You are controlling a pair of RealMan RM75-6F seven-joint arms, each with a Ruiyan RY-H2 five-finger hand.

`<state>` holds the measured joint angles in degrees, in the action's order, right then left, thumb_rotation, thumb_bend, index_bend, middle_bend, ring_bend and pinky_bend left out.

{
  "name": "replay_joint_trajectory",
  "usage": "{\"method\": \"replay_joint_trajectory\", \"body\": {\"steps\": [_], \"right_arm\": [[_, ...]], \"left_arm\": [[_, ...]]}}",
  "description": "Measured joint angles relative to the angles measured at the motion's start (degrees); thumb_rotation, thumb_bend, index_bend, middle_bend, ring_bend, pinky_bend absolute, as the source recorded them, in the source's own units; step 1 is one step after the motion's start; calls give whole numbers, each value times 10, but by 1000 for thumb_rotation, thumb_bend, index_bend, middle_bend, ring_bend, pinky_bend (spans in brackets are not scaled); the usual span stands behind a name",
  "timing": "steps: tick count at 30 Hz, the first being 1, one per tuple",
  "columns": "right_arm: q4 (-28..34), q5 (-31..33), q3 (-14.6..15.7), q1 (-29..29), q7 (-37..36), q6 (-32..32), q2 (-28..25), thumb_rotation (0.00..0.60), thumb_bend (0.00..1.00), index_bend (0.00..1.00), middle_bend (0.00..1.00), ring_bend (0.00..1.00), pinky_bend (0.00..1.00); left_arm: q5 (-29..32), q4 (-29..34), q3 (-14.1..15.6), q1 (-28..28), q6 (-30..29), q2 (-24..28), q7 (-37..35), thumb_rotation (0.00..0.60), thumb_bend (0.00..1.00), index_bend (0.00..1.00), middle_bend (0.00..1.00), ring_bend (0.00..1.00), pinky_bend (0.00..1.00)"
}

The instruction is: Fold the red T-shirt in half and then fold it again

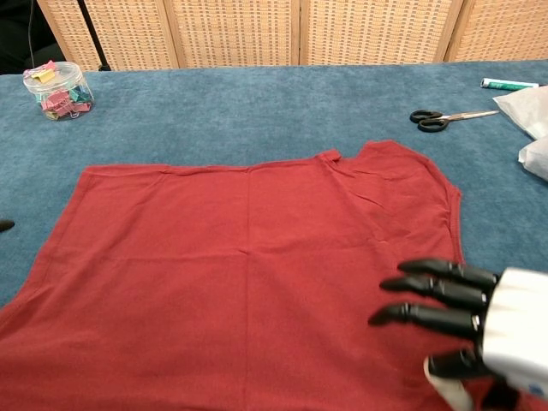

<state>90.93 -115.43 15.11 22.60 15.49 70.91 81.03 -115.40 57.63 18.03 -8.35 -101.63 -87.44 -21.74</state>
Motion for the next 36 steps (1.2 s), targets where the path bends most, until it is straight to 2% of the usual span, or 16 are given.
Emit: {"method": "replay_joint_trajectory", "body": {"steps": [3, 9, 16, 24, 36], "right_arm": [[9, 32, -25, 7, -17, -4, -5, 600, 519, 636, 164, 0, 37], [29, 99, -76, 26, -54, -27, -17, 600, 520, 636, 164, 0, 37], [36, 186, -143, 58, -62, -74, -12, 600, 520, 636, 164, 0, 37], [21, 285, -216, 109, -61, -142, 12, 600, 520, 636, 164, 0, 37], [-23, 403, -279, 174, -8, -200, 47, 600, 519, 636, 164, 0, 37]], "left_arm": [[18, 28, -16, -16, 20, 8, -4, 600, 692, 711, 0, 0, 0], [76, 106, -58, -57, 99, 40, -4, 600, 693, 712, 0, 0, 0], [173, 160, -119, -112, 222, 68, 9, 600, 694, 712, 0, 0, 0], [232, 157, -172, -167, 308, 69, 11, 600, 694, 712, 0, 0, 0], [275, 116, -212, -206, 355, 41, 0, 600, 700, 712, 0, 0, 0]]}}
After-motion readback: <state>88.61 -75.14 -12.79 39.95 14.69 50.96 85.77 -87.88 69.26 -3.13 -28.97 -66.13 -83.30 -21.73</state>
